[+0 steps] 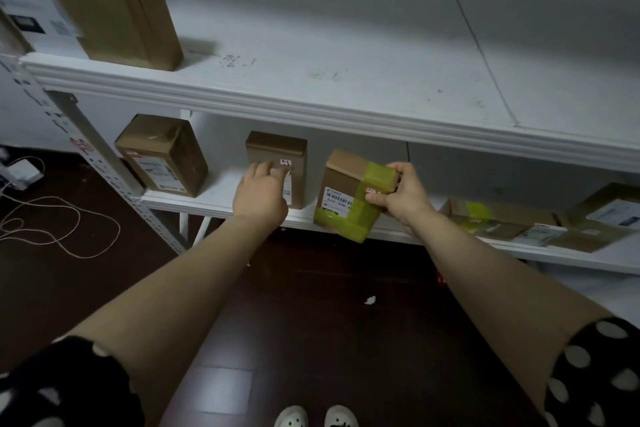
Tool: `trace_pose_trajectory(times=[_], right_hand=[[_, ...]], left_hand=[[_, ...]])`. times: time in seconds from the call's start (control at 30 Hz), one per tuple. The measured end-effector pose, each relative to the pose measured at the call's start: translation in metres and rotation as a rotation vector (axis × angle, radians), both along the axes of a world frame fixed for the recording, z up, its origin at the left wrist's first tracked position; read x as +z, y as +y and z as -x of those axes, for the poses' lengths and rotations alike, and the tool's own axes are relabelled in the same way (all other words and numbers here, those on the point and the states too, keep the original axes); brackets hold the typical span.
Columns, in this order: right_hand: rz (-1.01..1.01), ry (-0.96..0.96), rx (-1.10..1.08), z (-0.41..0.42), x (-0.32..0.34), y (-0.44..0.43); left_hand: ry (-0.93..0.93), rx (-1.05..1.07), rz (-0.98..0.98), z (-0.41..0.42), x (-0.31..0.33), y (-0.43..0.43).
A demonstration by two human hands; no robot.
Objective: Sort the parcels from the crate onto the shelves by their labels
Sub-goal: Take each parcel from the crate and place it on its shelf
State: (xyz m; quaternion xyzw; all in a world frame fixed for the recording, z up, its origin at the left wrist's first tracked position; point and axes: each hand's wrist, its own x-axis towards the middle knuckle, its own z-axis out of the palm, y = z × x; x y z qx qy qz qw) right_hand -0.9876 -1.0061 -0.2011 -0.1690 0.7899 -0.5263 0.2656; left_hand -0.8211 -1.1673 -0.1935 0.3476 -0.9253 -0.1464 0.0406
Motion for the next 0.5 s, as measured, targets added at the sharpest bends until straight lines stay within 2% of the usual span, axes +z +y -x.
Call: trace_pose_trajectory(times=[0.17,0.27,0.3,0.37,0.5], right_hand=[[-0.028,0.030,0.023,0.021,-0.024,-0.020],[-0.028,0.006,0.040,0.028,-0.033,-0.029],[-0.026,-0.004,0.048,0.030,-0.035,-0.031],[-0.032,-0.004,0.067,0.033,-0.039,-0.035],[-0.046,-0.010,0.094,0.043,-0.051,-0.041]], left_hand=[[-0.134,-0.032,0.153,0.020,-0.009,-0.015],[-0.042,-0.144,0.260,0.029,-0.016,-0.014],[0.009,-0.175,0.227,0.032,-0.019,-0.010],[0.080,-0.157,0.027,0.038,-0.029,0.005],[0.085,0.117,-0.357,0.053,-0.064,0.023]])
